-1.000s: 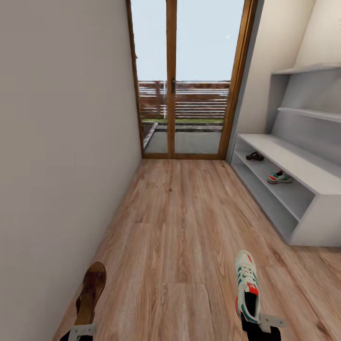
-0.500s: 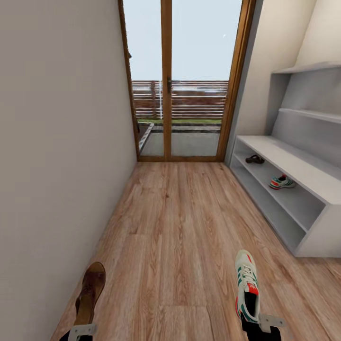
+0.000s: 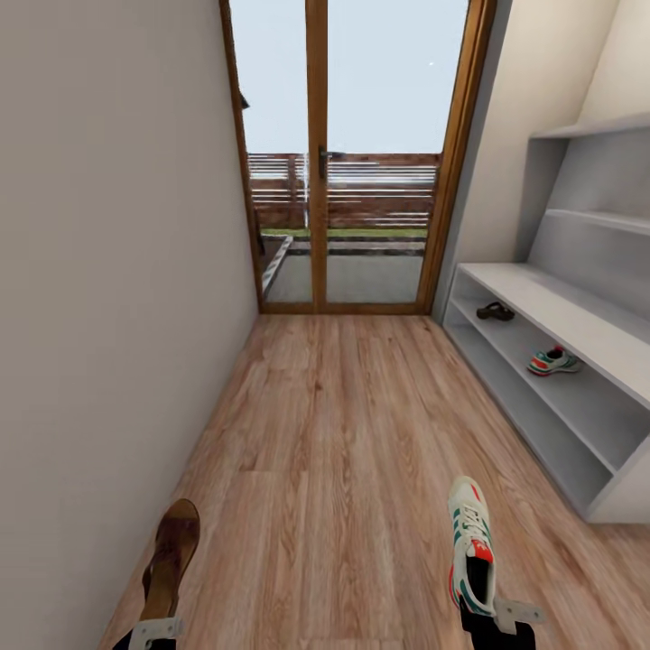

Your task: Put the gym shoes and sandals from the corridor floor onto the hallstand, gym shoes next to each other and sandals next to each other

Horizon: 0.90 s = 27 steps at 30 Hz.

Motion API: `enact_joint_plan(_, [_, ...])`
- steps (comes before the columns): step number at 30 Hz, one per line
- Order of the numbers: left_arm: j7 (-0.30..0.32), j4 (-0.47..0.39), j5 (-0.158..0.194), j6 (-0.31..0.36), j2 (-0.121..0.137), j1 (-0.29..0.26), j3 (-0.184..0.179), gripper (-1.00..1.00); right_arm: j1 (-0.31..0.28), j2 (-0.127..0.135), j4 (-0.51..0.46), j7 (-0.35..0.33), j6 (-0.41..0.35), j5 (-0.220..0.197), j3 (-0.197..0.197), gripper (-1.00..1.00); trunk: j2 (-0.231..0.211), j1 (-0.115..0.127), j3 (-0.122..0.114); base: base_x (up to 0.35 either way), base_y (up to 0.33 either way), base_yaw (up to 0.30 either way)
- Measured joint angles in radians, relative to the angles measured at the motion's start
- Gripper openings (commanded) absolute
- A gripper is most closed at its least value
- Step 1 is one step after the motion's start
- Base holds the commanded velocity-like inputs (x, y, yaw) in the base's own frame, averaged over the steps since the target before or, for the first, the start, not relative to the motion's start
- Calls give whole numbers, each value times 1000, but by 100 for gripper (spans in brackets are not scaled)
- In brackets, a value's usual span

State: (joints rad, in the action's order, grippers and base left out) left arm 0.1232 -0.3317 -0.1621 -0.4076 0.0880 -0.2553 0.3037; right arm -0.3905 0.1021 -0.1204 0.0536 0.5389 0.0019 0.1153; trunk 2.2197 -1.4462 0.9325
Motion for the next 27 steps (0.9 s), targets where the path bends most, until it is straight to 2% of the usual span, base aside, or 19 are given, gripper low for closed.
enact_joint_plan(27, [0,1,0,0,0,0,0,-100,0,1,0,1,1,1,0,-100,0,0,0,338,0,0])
